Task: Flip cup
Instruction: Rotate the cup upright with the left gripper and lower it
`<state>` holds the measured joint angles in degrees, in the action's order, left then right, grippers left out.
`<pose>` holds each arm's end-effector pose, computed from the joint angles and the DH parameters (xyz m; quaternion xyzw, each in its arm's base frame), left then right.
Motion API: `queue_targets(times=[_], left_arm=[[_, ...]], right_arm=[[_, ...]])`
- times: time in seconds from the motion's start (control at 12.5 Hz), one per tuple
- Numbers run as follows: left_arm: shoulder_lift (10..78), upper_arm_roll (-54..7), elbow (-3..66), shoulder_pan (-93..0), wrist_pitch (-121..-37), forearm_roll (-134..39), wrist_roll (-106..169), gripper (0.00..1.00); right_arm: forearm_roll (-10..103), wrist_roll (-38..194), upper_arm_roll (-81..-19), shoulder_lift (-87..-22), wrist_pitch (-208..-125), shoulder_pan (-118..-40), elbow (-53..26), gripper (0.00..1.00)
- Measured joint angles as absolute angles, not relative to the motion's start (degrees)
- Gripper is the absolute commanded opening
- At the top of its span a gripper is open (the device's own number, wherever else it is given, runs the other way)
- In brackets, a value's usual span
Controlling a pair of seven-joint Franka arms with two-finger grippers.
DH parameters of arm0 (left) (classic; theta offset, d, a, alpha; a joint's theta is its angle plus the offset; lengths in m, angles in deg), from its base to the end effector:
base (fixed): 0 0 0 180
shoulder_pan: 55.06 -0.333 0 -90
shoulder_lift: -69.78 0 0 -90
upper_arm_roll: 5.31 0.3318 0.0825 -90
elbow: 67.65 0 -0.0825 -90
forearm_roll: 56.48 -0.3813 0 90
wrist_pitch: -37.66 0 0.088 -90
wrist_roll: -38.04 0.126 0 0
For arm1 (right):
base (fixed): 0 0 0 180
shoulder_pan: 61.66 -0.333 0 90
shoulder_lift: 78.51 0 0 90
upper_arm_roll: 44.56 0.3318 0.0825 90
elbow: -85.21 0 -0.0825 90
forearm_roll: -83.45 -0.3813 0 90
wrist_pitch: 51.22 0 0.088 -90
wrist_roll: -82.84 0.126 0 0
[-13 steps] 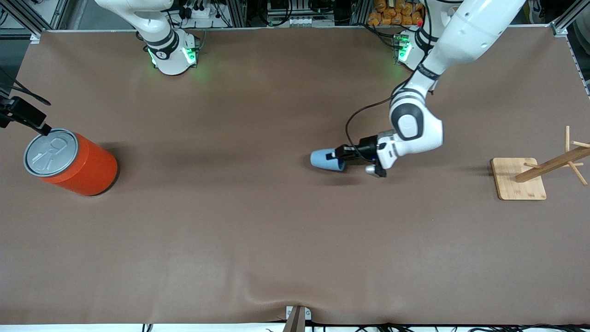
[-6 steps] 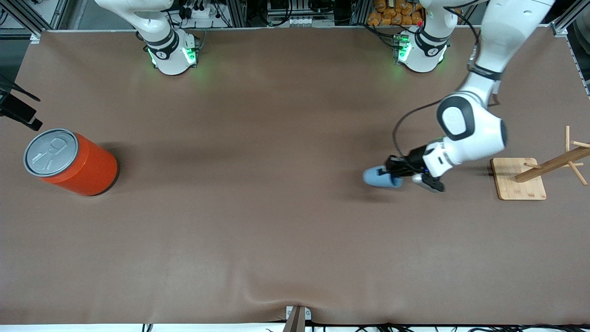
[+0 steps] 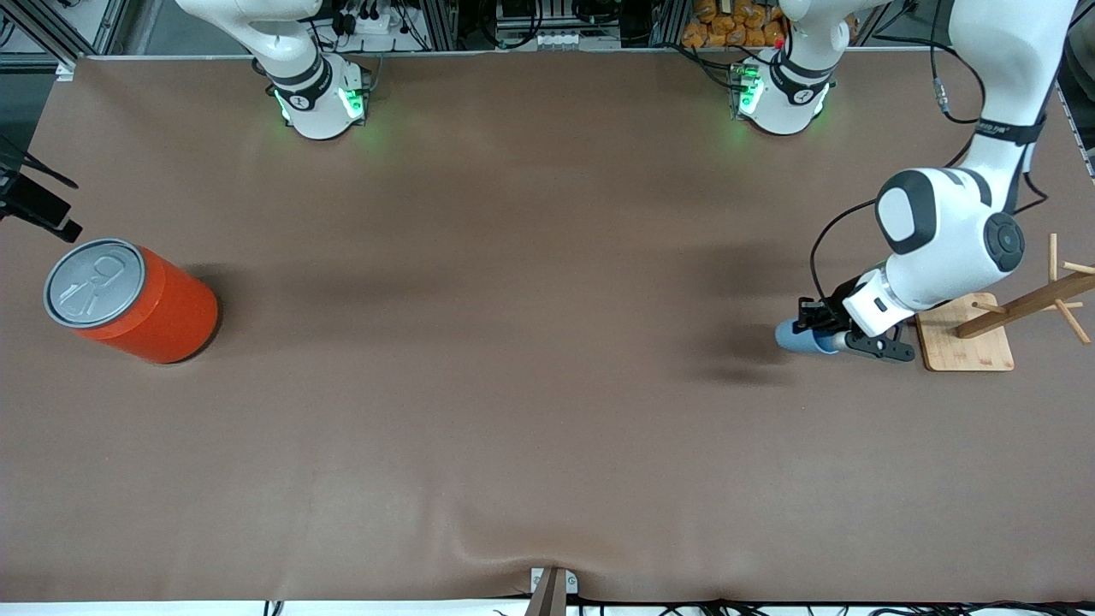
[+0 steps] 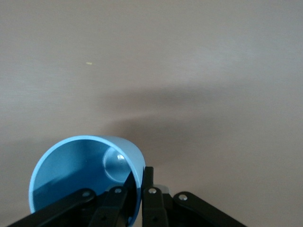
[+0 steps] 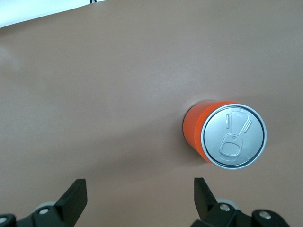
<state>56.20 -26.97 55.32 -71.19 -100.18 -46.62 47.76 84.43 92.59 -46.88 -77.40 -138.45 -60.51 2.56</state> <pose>0.5691 -0.0556 0.3019 0.9926 -0.0641 0.0207 0.1013 0.5533 -0.0355 0.6662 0.9928 -0.1157 0.0307 0.0072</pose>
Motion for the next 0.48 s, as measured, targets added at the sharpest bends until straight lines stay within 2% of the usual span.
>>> queue_targets(times=[0.16,0.48], left_arm=[[58.13,-27.57,56.11,-70.72,-100.71,-50.21,43.58,0.00],[57.88,-27.60,61.40,-70.56,-109.33,-51.18,43.40,0.00]], right_arm=[[84.42,92.59,-46.86,-77.00,-138.39,-60.80,2.56,1.00],[84.42,92.59,-46.86,-76.49,-138.29,-61.12,2.56,1.00]])
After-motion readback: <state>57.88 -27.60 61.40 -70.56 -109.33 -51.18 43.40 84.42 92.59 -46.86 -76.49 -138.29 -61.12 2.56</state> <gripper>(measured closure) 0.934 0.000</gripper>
